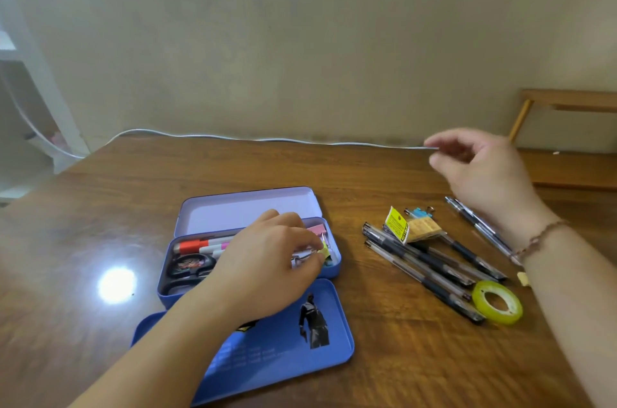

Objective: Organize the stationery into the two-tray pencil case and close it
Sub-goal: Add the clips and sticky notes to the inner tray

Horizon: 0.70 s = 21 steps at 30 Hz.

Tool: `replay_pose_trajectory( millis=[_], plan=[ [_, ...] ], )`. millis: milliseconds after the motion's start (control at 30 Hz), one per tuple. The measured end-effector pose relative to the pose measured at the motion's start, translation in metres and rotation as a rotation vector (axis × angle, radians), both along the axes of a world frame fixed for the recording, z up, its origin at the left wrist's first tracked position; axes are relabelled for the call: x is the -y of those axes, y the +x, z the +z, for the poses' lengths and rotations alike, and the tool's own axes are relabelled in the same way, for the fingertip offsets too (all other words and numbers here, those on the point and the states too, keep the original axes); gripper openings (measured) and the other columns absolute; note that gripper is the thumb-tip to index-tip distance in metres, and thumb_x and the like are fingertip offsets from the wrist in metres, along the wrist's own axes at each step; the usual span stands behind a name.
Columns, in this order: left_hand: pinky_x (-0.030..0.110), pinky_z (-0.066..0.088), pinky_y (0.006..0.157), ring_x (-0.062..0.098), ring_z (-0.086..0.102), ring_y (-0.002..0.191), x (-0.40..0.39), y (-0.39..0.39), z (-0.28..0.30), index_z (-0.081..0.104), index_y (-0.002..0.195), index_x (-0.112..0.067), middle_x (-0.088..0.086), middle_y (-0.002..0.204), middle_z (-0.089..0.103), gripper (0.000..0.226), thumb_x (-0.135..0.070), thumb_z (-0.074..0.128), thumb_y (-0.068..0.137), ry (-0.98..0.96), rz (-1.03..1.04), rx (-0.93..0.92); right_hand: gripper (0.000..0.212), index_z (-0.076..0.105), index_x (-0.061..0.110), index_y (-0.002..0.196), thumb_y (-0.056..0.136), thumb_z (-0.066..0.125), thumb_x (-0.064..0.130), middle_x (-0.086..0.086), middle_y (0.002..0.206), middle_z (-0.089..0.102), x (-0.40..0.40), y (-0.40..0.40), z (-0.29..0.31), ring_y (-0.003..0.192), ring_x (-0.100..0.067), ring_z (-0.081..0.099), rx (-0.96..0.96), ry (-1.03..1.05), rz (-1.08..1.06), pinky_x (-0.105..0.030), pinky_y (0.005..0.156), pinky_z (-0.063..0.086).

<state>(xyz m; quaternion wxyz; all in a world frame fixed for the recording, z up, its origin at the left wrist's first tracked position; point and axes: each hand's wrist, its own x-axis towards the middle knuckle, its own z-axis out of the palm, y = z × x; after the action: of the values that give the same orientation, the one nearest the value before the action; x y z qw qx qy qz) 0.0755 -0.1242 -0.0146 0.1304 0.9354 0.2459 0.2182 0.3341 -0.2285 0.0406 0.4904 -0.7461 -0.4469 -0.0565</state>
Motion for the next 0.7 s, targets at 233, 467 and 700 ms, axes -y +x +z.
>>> replay_pose_trajectory(
  millis=[233,467,700],
  plan=[
    [0.022,0.040,0.081,0.006,0.043,0.098,0.001,-0.001,0.001,0.072,0.106,-0.036,-0.020,0.105,0.065,0.024,-0.032,0.052,0.092,0.008,-0.051,-0.035,0.062,0.055,0.055,0.121,0.091,0.049,0.001,0.005,0.135,0.051,0.005,0.027,-0.036,0.116,-0.020,0.049,0.230,-0.853,0.035,-0.035,0.093,0.045],
    [0.028,0.041,0.090,0.010,0.041,0.103,0.001,-0.002,-0.001,0.066,0.119,-0.035,-0.018,0.115,0.060,0.030,-0.038,0.049,0.095,-0.007,-0.099,-0.092,0.040,0.052,0.051,0.123,0.091,0.060,0.029,0.008,0.135,0.052,0.009,0.035,-0.044,0.126,-0.021,0.041,0.307,-0.884,-0.017,-0.047,0.104,0.039],
    [0.023,0.041,0.080,0.004,0.047,0.096,-0.011,-0.006,0.006,0.070,0.102,-0.033,-0.021,0.101,0.059,0.027,-0.015,0.054,0.090,-0.082,0.042,0.038,0.031,0.058,0.039,0.119,0.092,0.061,0.026,0.006,0.126,0.060,0.011,0.031,-0.033,0.125,-0.020,0.042,0.356,-0.713,-0.086,-0.046,0.100,0.039]
  ],
)
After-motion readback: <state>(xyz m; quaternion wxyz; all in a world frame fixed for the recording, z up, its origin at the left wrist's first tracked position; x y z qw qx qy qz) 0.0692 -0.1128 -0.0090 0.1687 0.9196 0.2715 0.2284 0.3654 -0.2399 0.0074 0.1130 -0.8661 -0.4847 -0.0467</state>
